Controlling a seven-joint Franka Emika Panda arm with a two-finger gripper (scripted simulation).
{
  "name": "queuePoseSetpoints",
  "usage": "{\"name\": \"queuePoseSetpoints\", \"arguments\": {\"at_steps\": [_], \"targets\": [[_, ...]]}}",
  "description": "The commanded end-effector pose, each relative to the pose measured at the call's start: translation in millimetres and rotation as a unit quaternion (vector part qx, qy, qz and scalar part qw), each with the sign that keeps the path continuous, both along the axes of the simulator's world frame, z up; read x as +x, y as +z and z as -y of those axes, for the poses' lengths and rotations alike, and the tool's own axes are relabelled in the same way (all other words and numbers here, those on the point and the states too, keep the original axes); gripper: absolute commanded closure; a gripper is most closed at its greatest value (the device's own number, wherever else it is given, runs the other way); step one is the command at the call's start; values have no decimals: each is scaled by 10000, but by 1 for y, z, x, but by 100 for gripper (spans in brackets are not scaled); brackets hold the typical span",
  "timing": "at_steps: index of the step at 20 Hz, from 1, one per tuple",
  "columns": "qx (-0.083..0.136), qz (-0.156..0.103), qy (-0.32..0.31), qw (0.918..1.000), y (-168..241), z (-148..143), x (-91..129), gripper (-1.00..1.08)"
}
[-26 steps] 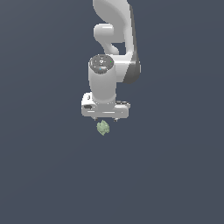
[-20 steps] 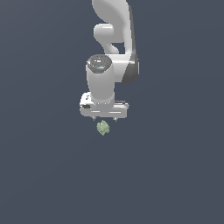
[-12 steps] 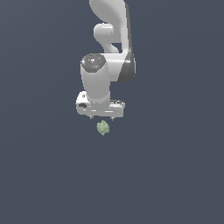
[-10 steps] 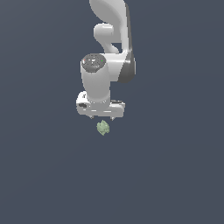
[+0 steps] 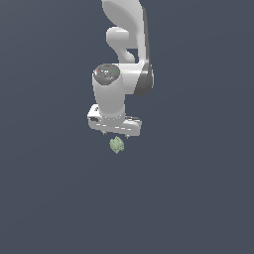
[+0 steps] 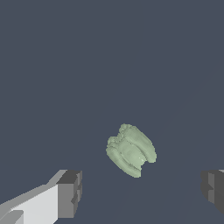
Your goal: Pick up the object and move it to a goal position.
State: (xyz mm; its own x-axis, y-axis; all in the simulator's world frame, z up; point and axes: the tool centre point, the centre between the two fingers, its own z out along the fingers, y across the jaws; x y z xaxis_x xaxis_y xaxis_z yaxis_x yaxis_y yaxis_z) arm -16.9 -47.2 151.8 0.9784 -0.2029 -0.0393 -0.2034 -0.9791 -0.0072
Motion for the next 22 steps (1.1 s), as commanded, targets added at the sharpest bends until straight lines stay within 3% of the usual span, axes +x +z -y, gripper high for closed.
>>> {"name": "queuePoseSetpoints", "arguments": {"at_steps": [1, 6, 11, 22], "targets": [[-7, 6, -233, 9997, -4, 0, -1, -92], [-26, 25, -843, 9964, -14, 0, -3, -92], [-51, 48, -1535, 9881, -26, 0, -7, -92], [-107, 105, -2958, 9551, -48, 2, -14, -92]]}}
